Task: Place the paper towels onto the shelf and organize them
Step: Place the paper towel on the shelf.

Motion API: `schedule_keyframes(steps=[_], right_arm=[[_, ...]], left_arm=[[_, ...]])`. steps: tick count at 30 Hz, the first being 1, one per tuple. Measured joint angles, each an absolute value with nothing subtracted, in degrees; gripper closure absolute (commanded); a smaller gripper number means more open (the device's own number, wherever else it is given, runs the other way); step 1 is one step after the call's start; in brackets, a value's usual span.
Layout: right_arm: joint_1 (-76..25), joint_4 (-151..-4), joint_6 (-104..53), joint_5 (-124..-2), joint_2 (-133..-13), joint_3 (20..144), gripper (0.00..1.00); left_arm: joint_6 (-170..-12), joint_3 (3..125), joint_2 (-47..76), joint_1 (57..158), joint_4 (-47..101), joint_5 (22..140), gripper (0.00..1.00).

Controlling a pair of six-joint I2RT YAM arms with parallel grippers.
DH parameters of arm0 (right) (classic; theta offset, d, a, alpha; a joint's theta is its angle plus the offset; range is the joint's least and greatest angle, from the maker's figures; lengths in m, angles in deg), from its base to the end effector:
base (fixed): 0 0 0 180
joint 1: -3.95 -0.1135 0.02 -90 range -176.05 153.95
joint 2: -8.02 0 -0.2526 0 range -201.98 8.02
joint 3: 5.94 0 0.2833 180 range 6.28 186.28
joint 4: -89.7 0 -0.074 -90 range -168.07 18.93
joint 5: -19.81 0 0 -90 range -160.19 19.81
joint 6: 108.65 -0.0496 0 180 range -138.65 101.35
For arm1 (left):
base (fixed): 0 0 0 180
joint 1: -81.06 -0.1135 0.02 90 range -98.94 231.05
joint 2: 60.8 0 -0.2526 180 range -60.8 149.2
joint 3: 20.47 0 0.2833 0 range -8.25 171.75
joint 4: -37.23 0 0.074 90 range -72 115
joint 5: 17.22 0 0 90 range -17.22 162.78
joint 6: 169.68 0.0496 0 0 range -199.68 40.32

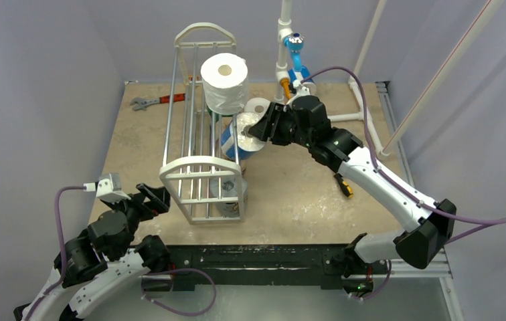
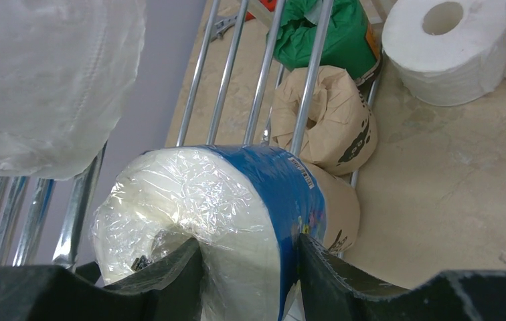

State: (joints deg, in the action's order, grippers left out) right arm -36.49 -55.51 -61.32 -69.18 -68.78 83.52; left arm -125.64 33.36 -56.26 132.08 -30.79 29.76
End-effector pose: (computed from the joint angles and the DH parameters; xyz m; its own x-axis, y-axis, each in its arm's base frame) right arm 0.2683 0.2298 0.3750 -0.6588 0.3289 -0.6766 -0.2917 0.7173 0.6327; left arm 0.0624 -0.0233 0.3128 -0.2568 -0.5181 -0.8158 -0.0327 0.8483 -0.5285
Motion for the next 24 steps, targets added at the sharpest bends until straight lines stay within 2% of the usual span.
schedule_keyframes(steps=[15, 20, 24], right_arm=[[-37.85, -60.34, -63.25, -66.58, -73.61, 83.54, 0.67], [-38.16, -61.3, -63.38, -66.14, -74.11, 83.54, 0.51], [-38.18, -61.39, -63.66, -66.18, -74.11, 83.54, 0.42]], left_arm=[[-125.64, 33.36, -56.28, 132.08, -30.81, 29.76, 0.0], [-125.66, 33.36, -56.72, 132.08, -30.98, 29.82, 0.01], [-125.68, 33.36, -57.01, 132.08, -31.35, 30.06, 0.0]])
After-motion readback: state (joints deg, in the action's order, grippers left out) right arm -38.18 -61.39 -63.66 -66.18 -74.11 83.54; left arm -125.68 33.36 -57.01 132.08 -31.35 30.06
